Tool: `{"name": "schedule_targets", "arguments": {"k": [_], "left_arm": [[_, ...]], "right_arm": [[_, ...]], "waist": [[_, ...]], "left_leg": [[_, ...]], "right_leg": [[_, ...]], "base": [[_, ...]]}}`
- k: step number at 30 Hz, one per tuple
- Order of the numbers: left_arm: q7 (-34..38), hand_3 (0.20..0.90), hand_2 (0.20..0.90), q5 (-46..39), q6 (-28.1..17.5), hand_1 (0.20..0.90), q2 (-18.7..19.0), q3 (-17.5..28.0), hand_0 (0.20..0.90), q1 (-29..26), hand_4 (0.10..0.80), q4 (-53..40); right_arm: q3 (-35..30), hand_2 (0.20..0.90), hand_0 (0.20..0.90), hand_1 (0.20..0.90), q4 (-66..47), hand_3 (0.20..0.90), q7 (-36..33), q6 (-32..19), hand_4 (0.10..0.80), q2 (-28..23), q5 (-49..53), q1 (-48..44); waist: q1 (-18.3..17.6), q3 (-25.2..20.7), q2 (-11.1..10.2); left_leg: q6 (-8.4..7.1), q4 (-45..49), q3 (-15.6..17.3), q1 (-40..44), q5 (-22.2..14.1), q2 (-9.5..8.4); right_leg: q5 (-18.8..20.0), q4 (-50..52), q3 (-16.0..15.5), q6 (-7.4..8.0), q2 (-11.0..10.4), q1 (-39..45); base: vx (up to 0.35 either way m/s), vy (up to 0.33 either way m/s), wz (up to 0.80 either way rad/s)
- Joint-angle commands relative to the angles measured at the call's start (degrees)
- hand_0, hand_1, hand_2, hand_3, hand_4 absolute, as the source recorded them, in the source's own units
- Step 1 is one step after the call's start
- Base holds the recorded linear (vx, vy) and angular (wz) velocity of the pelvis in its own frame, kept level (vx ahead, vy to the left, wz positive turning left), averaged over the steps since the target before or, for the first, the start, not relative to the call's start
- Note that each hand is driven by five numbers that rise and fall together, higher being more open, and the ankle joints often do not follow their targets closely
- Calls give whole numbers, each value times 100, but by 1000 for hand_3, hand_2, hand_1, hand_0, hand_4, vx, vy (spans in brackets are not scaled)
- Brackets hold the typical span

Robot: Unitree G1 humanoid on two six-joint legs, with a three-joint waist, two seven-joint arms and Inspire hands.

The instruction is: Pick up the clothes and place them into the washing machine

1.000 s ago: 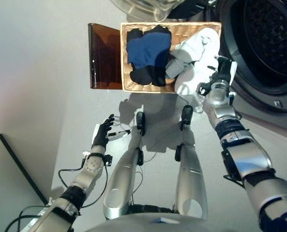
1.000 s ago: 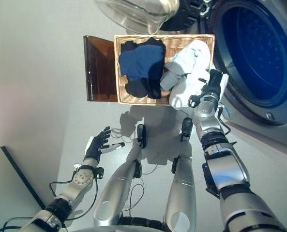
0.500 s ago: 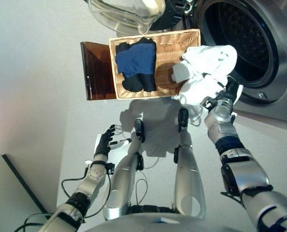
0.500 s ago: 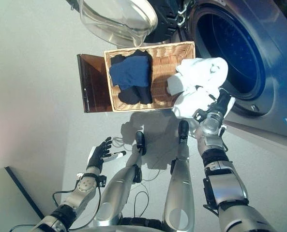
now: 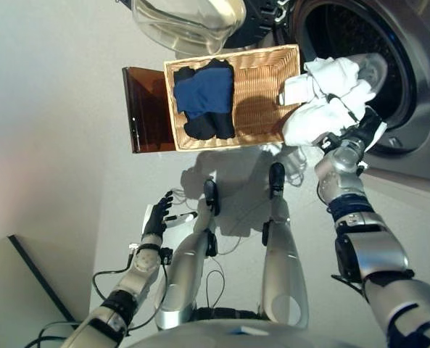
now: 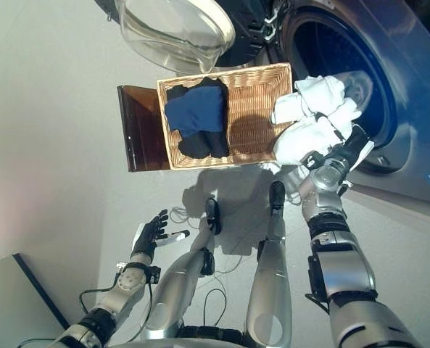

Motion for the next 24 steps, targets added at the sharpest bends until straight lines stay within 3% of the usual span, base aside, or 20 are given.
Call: {"name": "schedule_targets", "arguments": {"k": [1,10,24], "left_arm": [[7,900,900,70,-173,900,-42,-182,900,213,800,252],[-161,900,900,-143,-234,900,67,-341,900,246,800,21],[-275,900,900,-310,-210,900,70,-541,900,134,800,-73]], "right_arm": [[219,200,200,200,-182,200,106,-759,300,-1534,-178,-1566],[818,200,200,200,566,200,466,-644,300,-2083,359,-2873],[641,200,200,200,800,200,668,-1098,300,-2286,1927,-3760]], "waist": [[155,-463,475],[322,-546,542],[407,-658,653]], "left_leg": [[-282,-45,-199,93,-259,-149],[-336,-45,-238,97,-252,-159],[-416,-45,-301,49,-241,-148]], "right_leg": [[-1155,1110,-265,156,92,-26],[-1204,1194,-329,162,60,-53],[-1311,1313,-389,127,57,-100]], "base": [[0,0,0],[24,-9,6],[16,-8,4]]}}
